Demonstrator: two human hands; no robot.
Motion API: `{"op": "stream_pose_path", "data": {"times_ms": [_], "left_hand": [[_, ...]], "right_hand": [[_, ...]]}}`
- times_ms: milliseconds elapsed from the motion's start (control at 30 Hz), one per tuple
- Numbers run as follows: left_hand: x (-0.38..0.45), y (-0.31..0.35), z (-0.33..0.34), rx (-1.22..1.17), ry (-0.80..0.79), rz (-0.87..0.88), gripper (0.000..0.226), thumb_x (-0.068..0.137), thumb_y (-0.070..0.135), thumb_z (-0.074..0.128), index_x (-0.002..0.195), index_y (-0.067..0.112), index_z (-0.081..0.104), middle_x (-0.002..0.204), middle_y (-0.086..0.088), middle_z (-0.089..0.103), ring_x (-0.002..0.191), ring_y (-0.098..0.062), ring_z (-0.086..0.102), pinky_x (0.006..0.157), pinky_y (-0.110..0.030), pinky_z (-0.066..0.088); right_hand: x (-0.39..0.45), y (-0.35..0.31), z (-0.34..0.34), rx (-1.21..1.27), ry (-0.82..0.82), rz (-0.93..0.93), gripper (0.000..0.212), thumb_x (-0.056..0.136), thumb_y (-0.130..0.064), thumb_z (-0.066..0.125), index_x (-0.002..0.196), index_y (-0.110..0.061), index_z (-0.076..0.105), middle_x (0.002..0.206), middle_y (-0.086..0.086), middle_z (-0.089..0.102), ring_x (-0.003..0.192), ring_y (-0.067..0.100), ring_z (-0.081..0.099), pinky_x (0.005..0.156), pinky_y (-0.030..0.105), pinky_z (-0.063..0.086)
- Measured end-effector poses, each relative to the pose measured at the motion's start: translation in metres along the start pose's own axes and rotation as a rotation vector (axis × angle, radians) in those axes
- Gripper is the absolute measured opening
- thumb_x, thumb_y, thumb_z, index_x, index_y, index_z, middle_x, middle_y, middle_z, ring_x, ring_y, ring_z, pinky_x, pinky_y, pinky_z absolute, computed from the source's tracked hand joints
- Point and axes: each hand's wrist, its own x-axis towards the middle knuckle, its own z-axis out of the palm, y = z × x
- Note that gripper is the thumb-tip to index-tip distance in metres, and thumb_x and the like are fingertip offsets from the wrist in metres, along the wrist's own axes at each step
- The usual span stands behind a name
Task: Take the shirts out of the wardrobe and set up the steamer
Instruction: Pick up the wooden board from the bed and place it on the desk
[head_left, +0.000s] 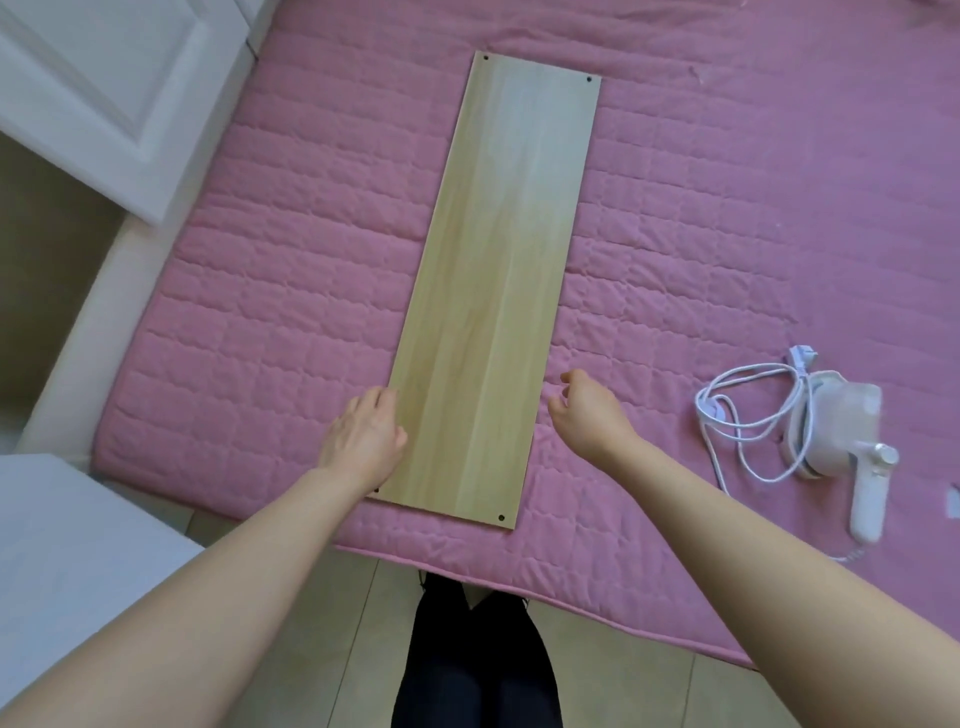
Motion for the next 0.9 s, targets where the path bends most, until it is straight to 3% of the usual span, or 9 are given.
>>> {"op": "stream_pose_path", "data": {"times_ms": [267,367,533,667,900], "left_hand": [[0.076,-0.008,0.046,-0.099,0.045,0.0,0.065,0.091,0.017,0.048,0.149,0.011,0.02,0.152,-0.008,0.028,0.132,-0.03,0.036,0.106,-0.044,0.035],[0.099,-0.006,0.057,-0.227,0.063,-0.098,0.064,0.091,0.018,0.051,0.147,0.007,0.021,0.148,-0.014,0.033,0.132,-0.035,0.036,0.106,-0.046,0.033],[0.114,-0.007,0.073,-0.284,0.17,-0.172,0.062,0.089,0.023,0.059,0.141,0.005,0.03,0.14,-0.018,0.038,0.125,-0.041,0.039,0.105,-0.046,0.031],[0.123,-0.02,0.085,-0.179,0.19,-0.107,0.064,0.091,0.023,0.06,0.142,0.0,0.028,0.137,-0.023,0.042,0.126,-0.039,0.039,0.106,-0.044,0.031],[0.14,-0.026,0.073,-0.336,0.044,-0.261,0.055,0.089,0.028,0.063,0.135,0.008,0.039,0.134,-0.017,0.048,0.124,-0.036,0.047,0.098,-0.042,0.039]], "right_hand": [[0.08,0.014,0.043,0.104,-0.002,0.131,0.038,0.095,-0.016,0.046,0.129,0.001,0.042,0.116,0.017,0.06,0.099,0.035,0.06,0.081,0.04,0.048],[0.102,0.016,0.062,0.127,0.012,0.141,0.04,0.093,-0.016,0.048,0.129,0.001,0.04,0.113,0.018,0.06,0.097,0.032,0.057,0.072,0.033,0.043],[0.12,0.014,0.093,0.144,0.077,0.195,0.047,0.091,-0.02,0.054,0.128,0.004,0.037,0.127,0.026,0.051,0.115,0.039,0.052,0.091,0.038,0.042],[0.124,0.011,0.097,0.093,0.093,0.195,0.046,0.093,-0.02,0.054,0.126,0.005,0.032,0.127,0.028,0.051,0.115,0.041,0.051,0.087,0.038,0.041],[0.13,0.013,0.093,0.071,0.045,0.205,0.071,0.089,-0.033,0.065,0.134,0.005,0.026,0.136,0.026,0.043,0.122,0.039,0.048,0.095,0.039,0.042]]}}
